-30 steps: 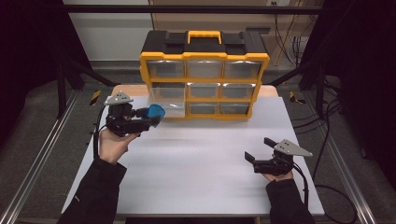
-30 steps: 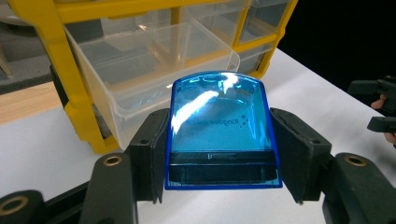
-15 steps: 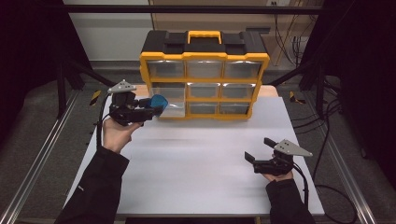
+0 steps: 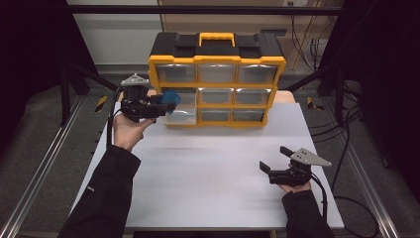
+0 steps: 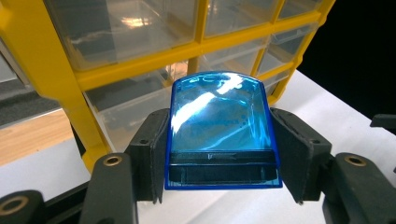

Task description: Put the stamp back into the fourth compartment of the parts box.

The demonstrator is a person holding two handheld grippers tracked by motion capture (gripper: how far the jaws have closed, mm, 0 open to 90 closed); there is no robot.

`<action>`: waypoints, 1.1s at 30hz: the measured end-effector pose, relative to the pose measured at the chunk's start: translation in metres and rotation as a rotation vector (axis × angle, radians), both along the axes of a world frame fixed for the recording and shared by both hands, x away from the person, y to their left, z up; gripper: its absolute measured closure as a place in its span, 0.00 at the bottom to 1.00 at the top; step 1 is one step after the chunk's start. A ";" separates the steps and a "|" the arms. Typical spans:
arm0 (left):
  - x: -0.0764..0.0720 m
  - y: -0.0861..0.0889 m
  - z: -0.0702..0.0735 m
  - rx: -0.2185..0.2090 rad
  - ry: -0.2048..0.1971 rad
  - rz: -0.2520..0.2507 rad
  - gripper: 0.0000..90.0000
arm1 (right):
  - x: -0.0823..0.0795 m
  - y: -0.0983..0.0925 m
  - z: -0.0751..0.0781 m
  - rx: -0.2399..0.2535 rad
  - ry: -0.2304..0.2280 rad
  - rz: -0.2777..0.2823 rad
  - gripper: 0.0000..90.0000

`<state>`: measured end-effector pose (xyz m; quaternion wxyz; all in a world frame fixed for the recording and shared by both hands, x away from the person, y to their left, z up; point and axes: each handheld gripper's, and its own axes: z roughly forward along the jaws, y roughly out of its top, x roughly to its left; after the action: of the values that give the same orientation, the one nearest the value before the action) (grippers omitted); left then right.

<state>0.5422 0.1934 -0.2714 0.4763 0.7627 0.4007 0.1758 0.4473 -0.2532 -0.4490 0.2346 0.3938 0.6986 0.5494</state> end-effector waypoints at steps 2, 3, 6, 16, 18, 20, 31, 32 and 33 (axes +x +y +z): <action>0.003 -0.001 0.001 0.004 -0.001 0.002 0.45 | 0.000 0.000 0.000 0.001 0.000 0.000 0.00; 0.004 -0.002 0.000 0.013 0.001 0.004 0.45 | 0.000 0.000 0.000 -0.001 0.001 -0.001 0.00; 0.010 -0.002 -0.001 0.023 0.003 0.008 0.45 | 0.000 0.000 0.000 -0.001 0.002 0.000 0.00; 0.027 -0.001 -0.004 0.040 0.013 0.029 0.45 | 0.000 0.000 0.000 0.000 0.004 0.000 0.00; 0.031 -0.001 -0.005 0.041 0.021 0.033 0.45 | 0.000 0.000 0.000 0.000 0.003 0.000 0.00; 0.034 -0.002 -0.007 0.047 0.024 0.038 0.45 | 0.000 -0.001 0.000 0.000 0.003 0.001 0.00; 0.048 -0.003 -0.015 0.067 0.027 0.047 0.45 | 0.000 -0.001 0.000 0.004 0.005 0.000 0.00; 0.049 -0.003 -0.016 0.069 0.030 0.046 0.45 | 0.000 -0.001 0.000 0.004 0.005 0.001 0.00; 0.050 -0.003 -0.016 0.073 0.030 0.044 0.45 | 0.000 -0.001 0.000 0.004 0.004 0.001 0.00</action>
<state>0.5918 0.1901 -0.2877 0.4379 0.7731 0.4179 0.1892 0.4476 -0.2541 -0.4489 0.2321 0.3950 0.6984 0.5499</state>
